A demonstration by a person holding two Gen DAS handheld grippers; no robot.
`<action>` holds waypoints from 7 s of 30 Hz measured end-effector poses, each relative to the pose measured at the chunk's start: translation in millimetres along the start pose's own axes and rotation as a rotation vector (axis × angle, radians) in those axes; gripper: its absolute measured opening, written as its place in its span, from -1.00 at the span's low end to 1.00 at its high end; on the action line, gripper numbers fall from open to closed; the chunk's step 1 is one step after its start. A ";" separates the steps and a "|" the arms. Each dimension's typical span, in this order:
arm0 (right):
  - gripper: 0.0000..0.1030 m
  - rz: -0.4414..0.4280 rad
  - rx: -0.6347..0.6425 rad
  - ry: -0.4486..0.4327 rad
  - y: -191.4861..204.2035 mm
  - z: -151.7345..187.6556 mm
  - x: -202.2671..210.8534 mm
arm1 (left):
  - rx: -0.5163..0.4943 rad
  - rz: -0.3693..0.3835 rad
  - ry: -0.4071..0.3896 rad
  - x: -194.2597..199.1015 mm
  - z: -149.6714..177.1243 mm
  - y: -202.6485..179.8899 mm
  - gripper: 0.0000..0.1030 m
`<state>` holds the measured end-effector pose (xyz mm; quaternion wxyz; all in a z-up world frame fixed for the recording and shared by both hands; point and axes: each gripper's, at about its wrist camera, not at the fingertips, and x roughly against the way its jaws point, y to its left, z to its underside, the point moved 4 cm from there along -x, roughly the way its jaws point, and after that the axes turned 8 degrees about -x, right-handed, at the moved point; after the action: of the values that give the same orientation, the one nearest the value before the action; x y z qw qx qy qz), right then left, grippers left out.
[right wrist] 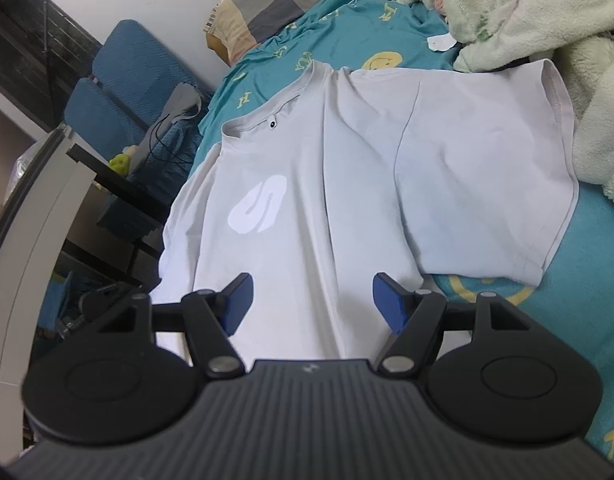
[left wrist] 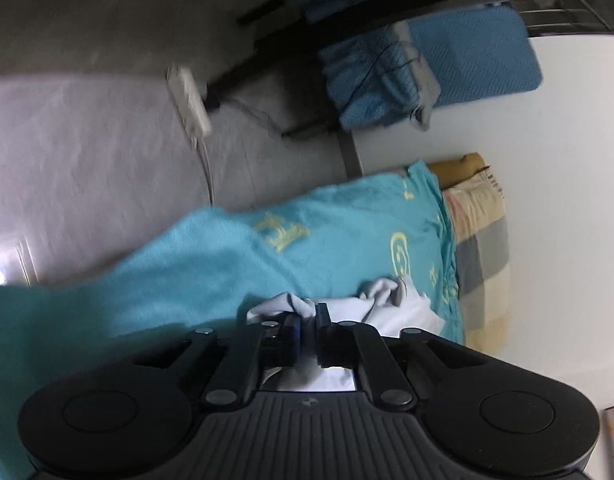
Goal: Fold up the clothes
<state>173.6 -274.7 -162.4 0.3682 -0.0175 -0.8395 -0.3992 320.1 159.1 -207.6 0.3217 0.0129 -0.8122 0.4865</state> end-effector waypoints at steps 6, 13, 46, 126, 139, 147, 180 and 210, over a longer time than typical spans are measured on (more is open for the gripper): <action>0.35 -0.005 0.000 0.001 1.5 -1.2 -1.5 | -0.672 -0.009 -0.150 29.7 26.4 -114.9 -0.91; 0.35 -0.005 -0.023 -0.010 -2.9 -5.7 1.4 | -1.283 0.122 0.177 3.1 163.8 -172.7 -0.91; 0.35 -0.020 -0.084 0.012 -8.9 -9.9 -6.5 | -0.648 0.011 0.215 -70.8 43.0 -109.2 -0.84; 0.34 0.088 0.247 -0.248 16.5 -25.0 74.2 | -1.100 -0.039 0.066 104.4 210.0 -122.2 0.99; 0.34 0.127 0.224 -0.250 0.4 -39.6 77.1 | -1.145 -0.021 0.085 110.4 231.7 -122.4 1.00; 0.34 0.150 0.227 -0.250 -3.2 -43.1 73.3 | -1.163 -0.022 0.072 115.0 232.8 -127.6 1.00; -0.91 0.408 0.198 -0.146 -39.1 -120.8 -22.0 | -0.806 0.003 0.110 107.8 147.4 -111.4 1.00; -0.04 0.065 0.476 0.056 164.6 -61.1 -206.2 | -0.752 -0.105 0.124 82.6 89.6 -66.5 0.98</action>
<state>414.0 -149.9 -159.5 0.3977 0.0537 -0.8984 -0.1784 231.2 76.7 -140.1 0.3769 -0.0940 -0.9112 0.1373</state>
